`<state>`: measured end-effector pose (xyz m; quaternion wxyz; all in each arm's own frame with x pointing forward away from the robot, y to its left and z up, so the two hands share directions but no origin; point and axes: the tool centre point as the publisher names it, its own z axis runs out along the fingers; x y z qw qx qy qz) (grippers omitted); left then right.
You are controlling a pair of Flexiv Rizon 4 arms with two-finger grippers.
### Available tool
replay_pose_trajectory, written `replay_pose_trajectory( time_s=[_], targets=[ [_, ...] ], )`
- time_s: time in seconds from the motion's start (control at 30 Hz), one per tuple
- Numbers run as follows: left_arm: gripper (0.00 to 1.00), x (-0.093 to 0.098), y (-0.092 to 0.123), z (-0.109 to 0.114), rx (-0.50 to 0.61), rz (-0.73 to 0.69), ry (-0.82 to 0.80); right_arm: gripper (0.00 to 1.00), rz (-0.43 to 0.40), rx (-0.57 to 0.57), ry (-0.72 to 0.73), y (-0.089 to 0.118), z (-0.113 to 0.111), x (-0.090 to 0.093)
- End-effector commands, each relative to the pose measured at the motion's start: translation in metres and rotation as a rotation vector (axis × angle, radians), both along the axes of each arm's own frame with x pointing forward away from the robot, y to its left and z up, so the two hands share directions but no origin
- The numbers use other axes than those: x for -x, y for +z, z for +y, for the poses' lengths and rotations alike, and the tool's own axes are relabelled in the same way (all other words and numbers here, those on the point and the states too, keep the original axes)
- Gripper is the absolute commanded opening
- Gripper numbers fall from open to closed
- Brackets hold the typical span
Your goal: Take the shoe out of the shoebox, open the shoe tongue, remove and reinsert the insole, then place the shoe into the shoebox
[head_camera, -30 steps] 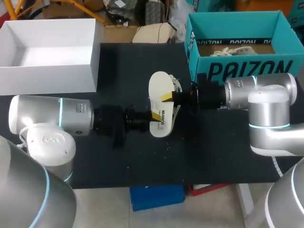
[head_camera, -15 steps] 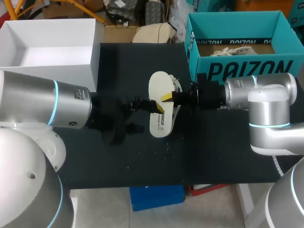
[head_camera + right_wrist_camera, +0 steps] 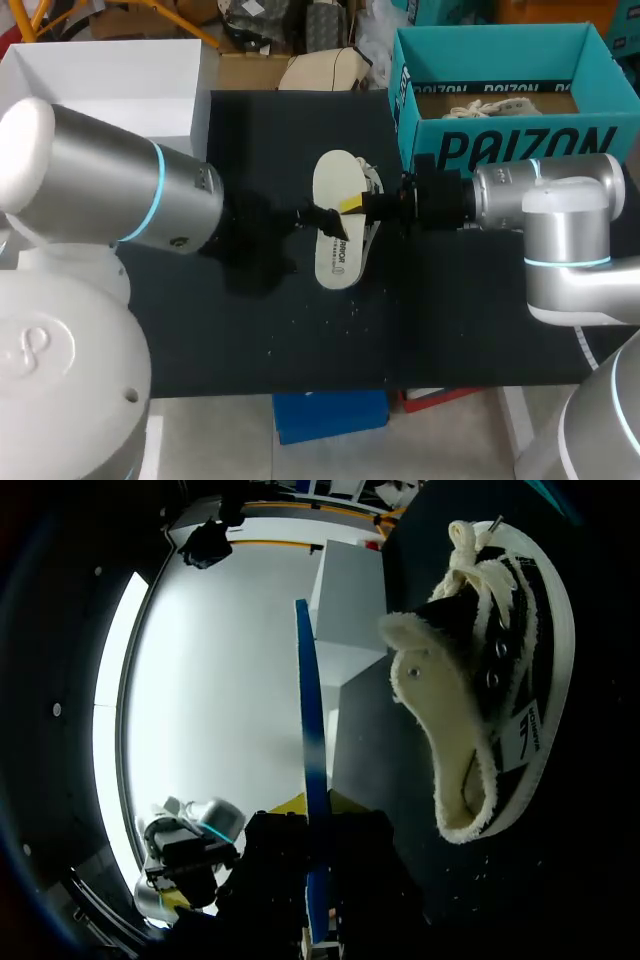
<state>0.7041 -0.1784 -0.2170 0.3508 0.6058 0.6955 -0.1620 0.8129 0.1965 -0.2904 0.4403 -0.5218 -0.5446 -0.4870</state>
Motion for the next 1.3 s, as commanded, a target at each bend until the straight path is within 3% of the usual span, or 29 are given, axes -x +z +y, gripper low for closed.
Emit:
replay_pose_trajectory(
  time_s=[0.03, 0.43, 1.3],
  targets=[
    [1.00, -0.006, -0.003, -0.019, -0.866, 0.029, 0.098, 0.00, -0.001, 0.002, -0.004, 0.000, 0.001, 0.001],
    [1.00, -0.025, -0.008, -0.025, -0.957, 0.018, -0.028, 0.00, -0.001, 0.002, -0.004, 0.000, 0.001, 0.001],
    [1.00, -0.025, -0.011, -0.016, -0.789, 0.064, 0.012, 0.00, -0.001, 0.002, -0.004, 0.000, 0.001, 0.001]
  ],
)
